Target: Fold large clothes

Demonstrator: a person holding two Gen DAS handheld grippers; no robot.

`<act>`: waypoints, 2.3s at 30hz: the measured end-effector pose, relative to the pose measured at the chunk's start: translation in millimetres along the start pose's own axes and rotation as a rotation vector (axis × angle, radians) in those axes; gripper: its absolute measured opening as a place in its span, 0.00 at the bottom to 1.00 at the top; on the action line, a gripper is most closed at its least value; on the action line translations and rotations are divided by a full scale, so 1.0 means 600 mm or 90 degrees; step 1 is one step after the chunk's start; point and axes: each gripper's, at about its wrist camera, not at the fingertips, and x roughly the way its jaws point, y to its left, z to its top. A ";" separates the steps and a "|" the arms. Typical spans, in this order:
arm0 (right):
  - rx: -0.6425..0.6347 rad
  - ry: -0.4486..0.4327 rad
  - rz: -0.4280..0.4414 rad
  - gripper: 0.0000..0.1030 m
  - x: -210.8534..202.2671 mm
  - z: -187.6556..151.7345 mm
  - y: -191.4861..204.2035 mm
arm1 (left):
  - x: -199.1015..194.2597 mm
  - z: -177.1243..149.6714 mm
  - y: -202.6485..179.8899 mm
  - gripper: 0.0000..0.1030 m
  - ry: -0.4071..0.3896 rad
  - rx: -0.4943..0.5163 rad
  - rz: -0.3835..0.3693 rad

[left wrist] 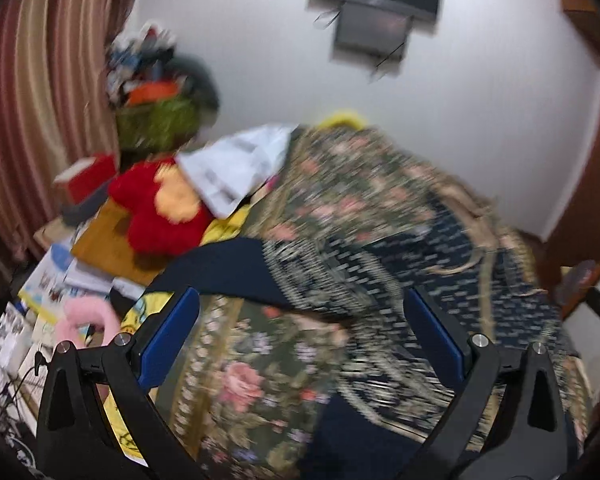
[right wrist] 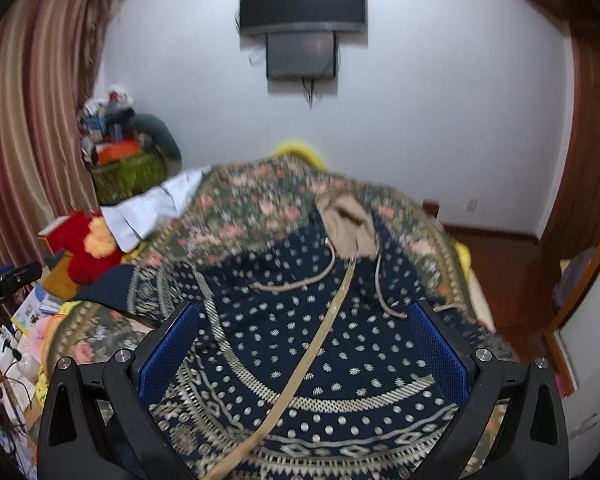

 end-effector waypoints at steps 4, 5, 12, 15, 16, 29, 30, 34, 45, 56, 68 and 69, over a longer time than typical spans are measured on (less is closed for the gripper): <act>0.025 0.082 0.013 1.00 0.106 0.001 -0.016 | 0.125 -0.004 0.058 1.00 0.102 -0.071 0.022; 0.030 0.103 0.013 1.00 0.131 0.000 -0.019 | 0.146 -0.006 0.068 1.00 0.119 -0.089 0.025; 0.002 0.219 0.022 1.00 0.292 -0.019 -0.012 | 0.278 -0.021 0.114 0.86 0.237 -0.175 -0.016; -0.032 0.255 0.030 1.00 0.342 -0.023 0.002 | 0.312 -0.021 0.125 0.86 0.268 -0.204 -0.054; -0.038 0.262 0.033 1.00 0.351 -0.023 0.005 | 0.322 -0.022 0.130 0.85 0.275 -0.219 -0.059; -0.075 0.329 0.091 1.00 0.449 -0.044 0.053 | 0.394 0.006 0.183 0.29 0.264 -0.269 0.009; -0.073 0.331 0.091 1.00 0.451 -0.048 0.053 | 0.400 0.009 0.185 0.22 0.259 -0.265 0.027; -0.087 0.326 0.094 1.00 0.443 -0.052 0.050 | 0.400 0.021 0.175 0.11 0.230 -0.220 0.060; -0.070 0.303 0.084 1.00 0.388 -0.023 -0.008 | 0.280 0.125 0.039 0.03 0.067 -0.010 0.082; -0.046 0.254 0.069 1.00 0.290 0.013 -0.106 | 0.205 0.183 -0.236 0.03 0.024 0.140 -0.072; -0.022 0.270 0.044 1.00 0.215 -0.023 -0.205 | 0.279 -0.013 -0.464 0.03 0.205 0.240 -0.212; -0.020 0.271 0.043 1.00 0.212 -0.025 -0.209 | 0.286 -0.031 -0.470 0.03 0.227 0.242 -0.220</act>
